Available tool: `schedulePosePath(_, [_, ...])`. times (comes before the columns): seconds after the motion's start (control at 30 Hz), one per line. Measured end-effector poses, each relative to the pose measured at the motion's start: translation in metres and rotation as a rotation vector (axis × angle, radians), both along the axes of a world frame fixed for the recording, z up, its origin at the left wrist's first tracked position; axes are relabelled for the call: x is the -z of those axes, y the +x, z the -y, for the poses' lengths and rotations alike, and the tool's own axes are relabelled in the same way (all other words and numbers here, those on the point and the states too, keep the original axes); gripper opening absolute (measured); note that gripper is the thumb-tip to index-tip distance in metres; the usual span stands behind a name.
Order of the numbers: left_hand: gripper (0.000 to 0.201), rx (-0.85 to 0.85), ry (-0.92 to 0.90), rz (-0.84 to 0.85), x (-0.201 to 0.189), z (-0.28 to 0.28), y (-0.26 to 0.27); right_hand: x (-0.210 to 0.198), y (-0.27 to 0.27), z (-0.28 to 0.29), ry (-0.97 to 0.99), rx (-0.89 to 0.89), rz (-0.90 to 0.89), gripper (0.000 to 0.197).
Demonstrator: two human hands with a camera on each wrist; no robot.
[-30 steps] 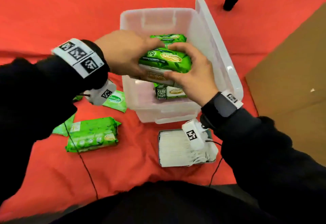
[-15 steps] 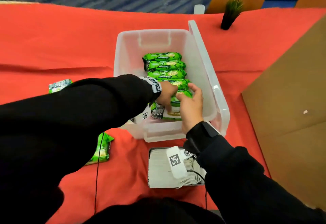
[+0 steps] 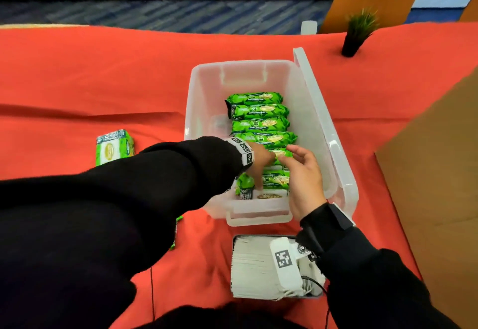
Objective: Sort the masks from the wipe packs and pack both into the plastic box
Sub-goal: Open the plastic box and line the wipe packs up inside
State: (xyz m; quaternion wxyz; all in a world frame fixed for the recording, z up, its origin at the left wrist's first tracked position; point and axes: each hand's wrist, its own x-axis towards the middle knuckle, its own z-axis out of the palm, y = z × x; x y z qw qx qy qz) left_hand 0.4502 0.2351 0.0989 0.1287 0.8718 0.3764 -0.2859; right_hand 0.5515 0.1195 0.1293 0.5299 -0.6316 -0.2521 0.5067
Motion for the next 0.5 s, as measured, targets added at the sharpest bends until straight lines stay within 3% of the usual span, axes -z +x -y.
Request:
schedulePosePath(0.07, [0.071,-0.176,-0.077,0.204,-0.03,-0.004,-0.025,-0.01,-0.006,0.0,0.011,-0.052,0.017,0.026])
schedulePosePath(0.13, [0.052,-0.315,-0.117,0.461,-0.072,0.001,-0.069,-0.024,-0.021,0.002,0.072,-0.154,0.054,0.02])
schedulePosePath(0.2, [0.036,-0.418,-0.103,0.695,-0.11,0.016,-0.128,-0.042,-0.043,0.004,0.184,-0.31,0.067,0.017])
schedulePosePath(0.27, [0.03,-0.503,-0.028,0.804,-0.126,0.038,-0.19,-0.058,-0.07,0.008,0.234,-0.513,0.011,0.014])
schedulePosePath(0.37, [0.035,-0.657,0.052,0.69,-0.102,0.077,-0.283,-0.06,-0.132,0.014,0.16,-0.804,-0.057,0.011])
schedulePosePath(0.5, [0.068,-0.735,0.076,0.382,-0.018,0.131,-0.355,0.007,-0.216,0.021,0.044,-1.066,0.137,0.027])
